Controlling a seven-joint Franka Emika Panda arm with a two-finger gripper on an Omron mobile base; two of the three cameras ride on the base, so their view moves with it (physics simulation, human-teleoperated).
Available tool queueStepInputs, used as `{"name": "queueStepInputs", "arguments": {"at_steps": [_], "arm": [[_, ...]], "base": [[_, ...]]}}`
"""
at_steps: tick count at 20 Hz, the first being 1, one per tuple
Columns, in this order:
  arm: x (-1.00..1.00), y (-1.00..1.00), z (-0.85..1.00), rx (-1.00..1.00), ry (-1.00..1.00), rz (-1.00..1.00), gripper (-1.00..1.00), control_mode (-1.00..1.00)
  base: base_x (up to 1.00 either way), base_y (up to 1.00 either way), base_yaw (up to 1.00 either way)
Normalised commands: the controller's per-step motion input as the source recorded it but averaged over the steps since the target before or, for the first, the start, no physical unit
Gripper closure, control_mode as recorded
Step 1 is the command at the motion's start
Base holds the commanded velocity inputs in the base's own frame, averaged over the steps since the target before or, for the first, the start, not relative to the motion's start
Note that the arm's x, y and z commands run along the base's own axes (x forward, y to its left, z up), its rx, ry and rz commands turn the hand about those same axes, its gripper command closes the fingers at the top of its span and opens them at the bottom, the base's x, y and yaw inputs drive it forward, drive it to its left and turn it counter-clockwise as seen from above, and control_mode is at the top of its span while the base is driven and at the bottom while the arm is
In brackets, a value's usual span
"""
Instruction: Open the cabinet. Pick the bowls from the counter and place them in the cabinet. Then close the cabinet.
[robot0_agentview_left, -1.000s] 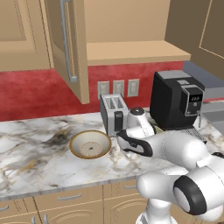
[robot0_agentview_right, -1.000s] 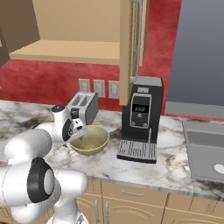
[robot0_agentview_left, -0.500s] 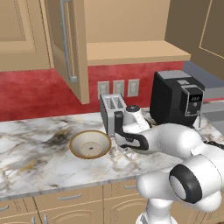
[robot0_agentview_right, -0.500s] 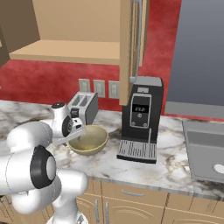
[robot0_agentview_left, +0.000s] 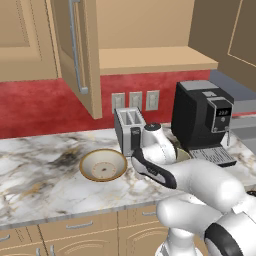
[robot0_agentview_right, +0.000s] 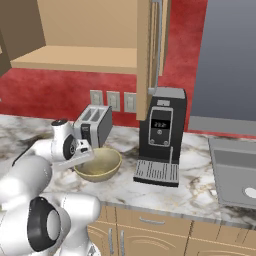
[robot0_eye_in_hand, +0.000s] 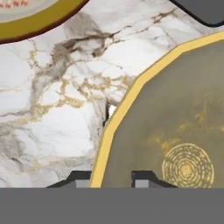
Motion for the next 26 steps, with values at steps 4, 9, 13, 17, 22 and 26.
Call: {"name": "queueStepInputs", "arguments": {"at_steps": [4, 9, 13, 17, 22, 26], "arm": [[-0.13, -0.31, 0.00, 0.00, 0.00, -0.05, 1.00, -1.00], [-0.13, -0.38, 0.00, 0.03, 0.00, 0.00, 1.00, -1.00], [-0.26, -0.19, 0.01, 0.00, -0.01, 0.01, 1.00, -1.00], [-0.12, -0.02, 0.16, 0.00, -0.12, 0.00, 1.00, -1.00], [0.00, 0.00, 0.31, 0.00, -0.11, 0.01, 1.00, -1.00], [0.00, 0.00, 0.34, 0.00, -0.06, 0.02, 1.00, -1.00]], "base": [[0.00, 0.00, 0.00], [0.00, 0.00, 0.00], [0.00, 0.00, 0.00], [0.00, 0.00, 0.00], [0.00, 0.00, 0.00], [0.00, 0.00, 0.00]]}}
